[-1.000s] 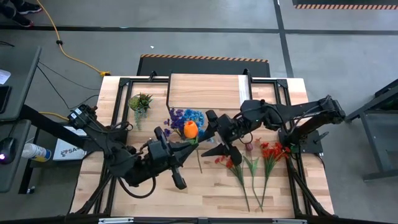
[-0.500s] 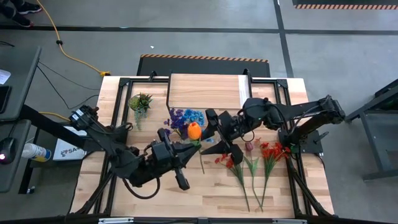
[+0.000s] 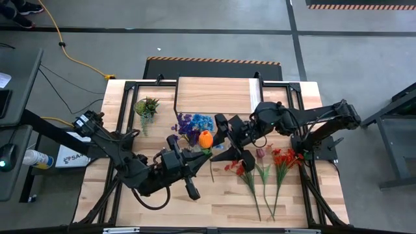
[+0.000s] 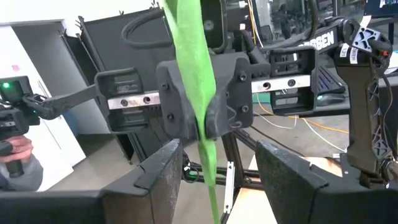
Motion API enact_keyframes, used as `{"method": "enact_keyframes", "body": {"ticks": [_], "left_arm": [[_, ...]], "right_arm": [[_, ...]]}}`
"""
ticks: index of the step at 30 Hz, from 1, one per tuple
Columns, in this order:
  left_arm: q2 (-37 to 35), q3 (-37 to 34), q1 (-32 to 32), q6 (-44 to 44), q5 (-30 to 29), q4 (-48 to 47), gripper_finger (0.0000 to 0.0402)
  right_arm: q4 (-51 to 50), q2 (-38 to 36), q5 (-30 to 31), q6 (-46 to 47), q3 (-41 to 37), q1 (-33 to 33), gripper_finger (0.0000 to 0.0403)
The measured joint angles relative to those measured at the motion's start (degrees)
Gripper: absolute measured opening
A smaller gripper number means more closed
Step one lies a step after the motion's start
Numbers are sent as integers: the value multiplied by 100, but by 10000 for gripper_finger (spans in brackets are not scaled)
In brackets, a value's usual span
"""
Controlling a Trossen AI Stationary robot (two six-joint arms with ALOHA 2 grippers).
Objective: Pick and place flowers into a vace then onto a shelf
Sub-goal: Put the orange flower into the left transparent crystal vase
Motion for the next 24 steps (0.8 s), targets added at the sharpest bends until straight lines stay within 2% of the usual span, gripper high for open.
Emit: {"method": "enact_keyframes", "body": {"ticks": [10,24], "left_arm": [[-4,0,2,-3,-2,10,35],[-5,0,190,-2,175,21,35]], "right_arm": [[0,0,90,-1,0,0,189],[6,117,90,-1,0,13,149]]}}
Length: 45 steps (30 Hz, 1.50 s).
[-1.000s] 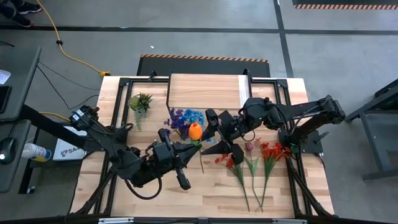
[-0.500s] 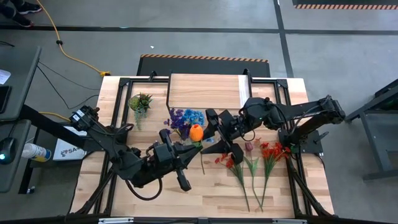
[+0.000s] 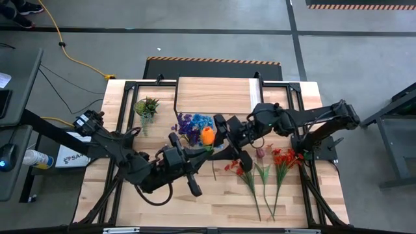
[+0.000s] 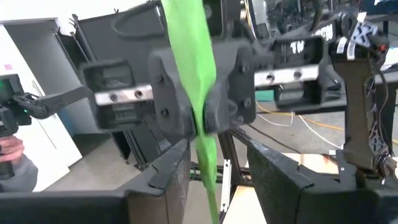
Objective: Pick and place flowers into a vace then onto a shelf
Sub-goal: Put the orange flower into the left transparent crystal vase
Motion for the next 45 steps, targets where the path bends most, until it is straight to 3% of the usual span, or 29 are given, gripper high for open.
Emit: {"method": "enact_keyframes", "body": {"ticks": [5,12,27,41,45], "left_arm": [[-2,0,-1,-2,76,-18,35],[-2,0,-129,-2,-503,-151,34],[-2,0,-192,-111,-442,-159,34],[-8,0,-192,-179,-372,-171,34],[-8,0,-194,-188,-369,-185,34]], "right_arm": [[-26,119,-11,0,-2,24,136],[-6,18,-93,-3,-2,-20,130],[18,-3,-110,-5,-2,-17,121],[195,-3,-68,-144,-2,-16,16],[198,-3,-61,-240,-2,-15,10]]}}
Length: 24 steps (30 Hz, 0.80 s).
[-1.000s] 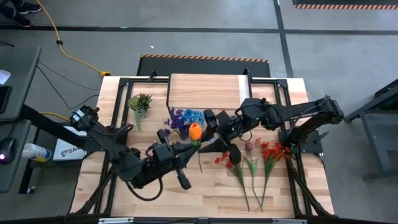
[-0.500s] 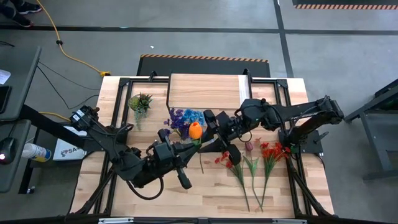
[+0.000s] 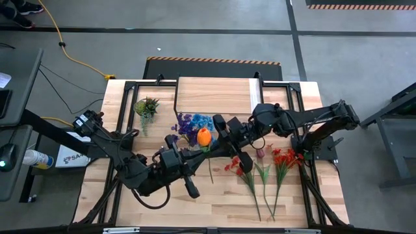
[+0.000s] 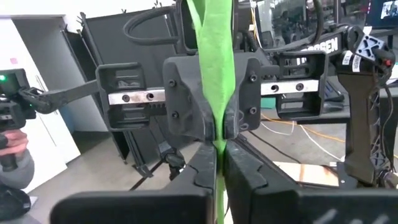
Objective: Pick and place flowers into a vace then onto a shelf
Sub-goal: Put the orange flower into the left transparent crystal vase
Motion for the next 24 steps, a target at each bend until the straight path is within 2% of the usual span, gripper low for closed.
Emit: {"method": "enact_keyframes", "body": {"ticks": [5,15,24], "left_arm": [[-9,0,0,0,129,-79,39],[-11,0,-162,170,92,-159,148],[-107,-2,-847,365,-344,-137,182]], "right_arm": [[0,0,19,-10,0,2,5],[-42,3,89,-7,0,2,2],[-38,2,312,-101,0,-42,1]]}}
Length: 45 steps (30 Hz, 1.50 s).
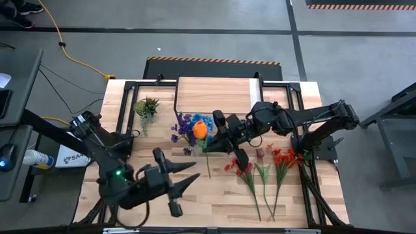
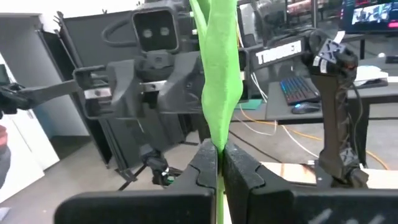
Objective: Pick and place flowers into a vace then onto a shelf
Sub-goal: Put the orange flower into the left transparent crystal vase
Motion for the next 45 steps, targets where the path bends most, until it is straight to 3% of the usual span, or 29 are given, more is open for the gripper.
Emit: {"method": "enact_keyframes", "body": {"ticks": [5,13,22,35,45], "left_arm": [[-51,-2,-439,39,-399,14,180],[-44,-2,-1091,138,-1929,0,177],[-44,-2,-1136,230,-1970,-178,177],[-44,-2,-1140,426,-1966,-192,177],[-44,0,-1140,422,-1955,-253,177]], "right_arm": [[87,0,-32,-282,0,-12,0],[88,0,-125,-1652,0,374,0],[-371,4,239,-3419,0,1000,0],[-460,690,392,-5361,2,1168,0],[-659,817,985,-5828,2,1130,0]]}}
